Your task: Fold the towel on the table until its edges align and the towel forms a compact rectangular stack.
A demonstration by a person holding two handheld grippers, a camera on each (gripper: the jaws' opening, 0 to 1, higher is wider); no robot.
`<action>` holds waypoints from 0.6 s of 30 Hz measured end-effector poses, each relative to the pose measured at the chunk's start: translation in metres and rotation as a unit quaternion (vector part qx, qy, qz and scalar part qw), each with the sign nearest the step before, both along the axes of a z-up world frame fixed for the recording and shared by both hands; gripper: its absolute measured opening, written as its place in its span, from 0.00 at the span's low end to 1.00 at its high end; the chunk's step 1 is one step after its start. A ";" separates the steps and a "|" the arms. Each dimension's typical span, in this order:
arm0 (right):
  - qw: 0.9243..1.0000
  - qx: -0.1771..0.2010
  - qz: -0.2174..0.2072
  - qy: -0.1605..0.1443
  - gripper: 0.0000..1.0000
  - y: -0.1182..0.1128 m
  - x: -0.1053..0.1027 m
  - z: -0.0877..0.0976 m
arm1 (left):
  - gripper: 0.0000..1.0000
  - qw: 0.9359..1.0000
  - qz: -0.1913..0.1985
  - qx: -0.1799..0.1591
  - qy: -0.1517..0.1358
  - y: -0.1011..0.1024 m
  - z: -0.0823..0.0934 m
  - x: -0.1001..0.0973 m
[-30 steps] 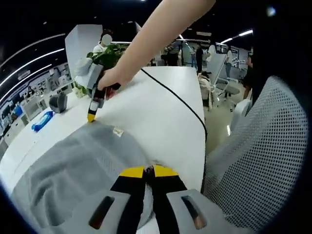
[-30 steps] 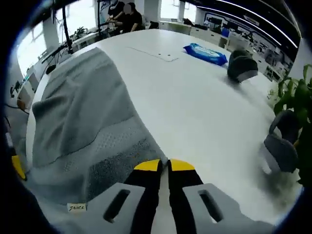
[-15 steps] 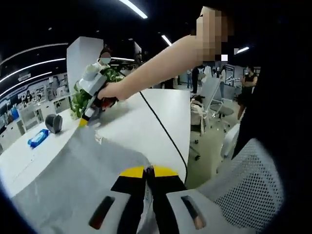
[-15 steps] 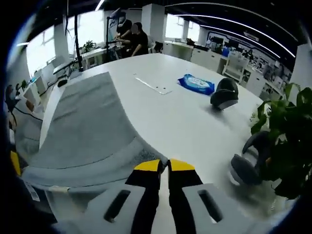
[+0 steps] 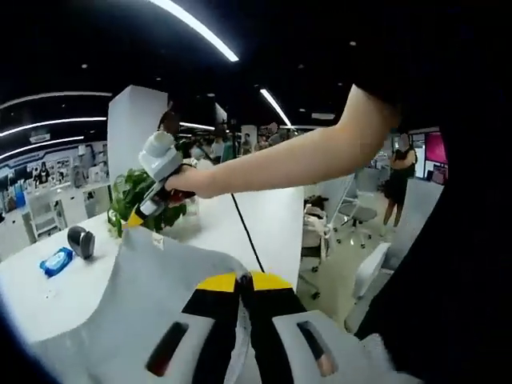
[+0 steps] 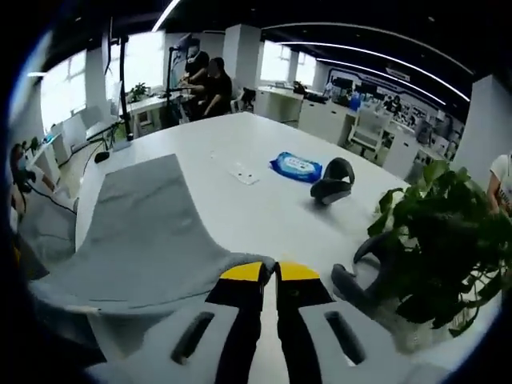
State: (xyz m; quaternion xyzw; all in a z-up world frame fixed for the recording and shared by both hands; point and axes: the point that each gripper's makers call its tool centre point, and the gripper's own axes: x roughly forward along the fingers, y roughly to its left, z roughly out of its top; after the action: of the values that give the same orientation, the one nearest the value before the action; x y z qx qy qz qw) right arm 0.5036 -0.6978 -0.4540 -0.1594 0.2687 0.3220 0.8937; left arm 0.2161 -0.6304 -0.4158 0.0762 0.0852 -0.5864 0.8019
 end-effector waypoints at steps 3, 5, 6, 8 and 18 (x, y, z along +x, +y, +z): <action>1.000 -0.005 0.008 -0.022 0.02 -0.001 0.000 0.029 | 0.04 1.000 -0.014 -0.017 -0.011 -0.014 0.017 -0.004; 0.999 -0.006 0.009 -0.031 0.02 -0.001 -0.002 0.042 | 0.03 0.999 -0.019 -0.028 -0.014 -0.022 0.030 -0.006; 0.999 -0.005 0.010 -0.039 0.02 -0.002 -0.003 0.050 | 0.03 0.999 -0.025 -0.037 -0.017 -0.027 0.038 -0.007; 0.999 -0.003 0.012 -0.046 0.02 -0.005 -0.003 0.061 | 0.03 0.998 -0.036 -0.048 -0.019 -0.035 0.049 -0.009; 0.993 -0.080 0.011 -0.083 0.02 -0.041 0.000 0.091 | 0.03 0.992 -0.081 -0.083 -0.052 -0.069 0.095 -0.017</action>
State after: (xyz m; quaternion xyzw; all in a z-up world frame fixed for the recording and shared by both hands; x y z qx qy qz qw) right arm 0.5035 -0.7391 -0.3633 -0.2598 0.2171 0.2953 0.8934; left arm 0.1988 -0.6993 -0.3211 0.0466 -0.0115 -0.6499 0.7585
